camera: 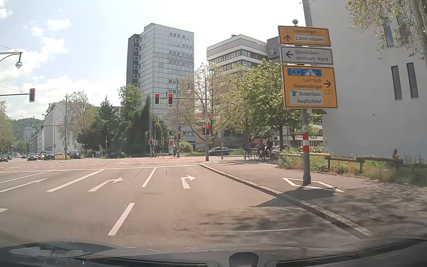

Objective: Follow the waypoints while adhering to traffic rules and regulations

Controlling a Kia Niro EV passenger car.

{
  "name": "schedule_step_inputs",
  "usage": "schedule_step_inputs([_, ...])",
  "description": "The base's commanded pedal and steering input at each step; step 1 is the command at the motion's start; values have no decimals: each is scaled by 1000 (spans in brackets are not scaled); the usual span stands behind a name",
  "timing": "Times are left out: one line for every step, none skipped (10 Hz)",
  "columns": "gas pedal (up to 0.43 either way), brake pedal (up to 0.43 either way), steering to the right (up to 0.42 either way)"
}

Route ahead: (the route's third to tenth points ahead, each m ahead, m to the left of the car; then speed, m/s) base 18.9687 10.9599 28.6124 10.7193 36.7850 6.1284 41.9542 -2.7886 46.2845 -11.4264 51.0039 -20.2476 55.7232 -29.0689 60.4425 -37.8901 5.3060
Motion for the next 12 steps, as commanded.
schedule_step_inputs([79,0,-130])
schedule_step_inputs([79,0,-122])
schedule_step_inputs([79,0,-102])
schedule_step_inputs([79,0,-81])
schedule_step_inputs([79,0,-69])
schedule_step_inputs([79,0,-54])
schedule_step_inputs([67,0,-45])
schedule_step_inputs([59,0,-38])
schedule_step_inputs([20,0,-34])
schedule_step_inputs([0,0,-33])
schedule_step_inputs([0,0,-33])
schedule_step_inputs([0,0,-33])
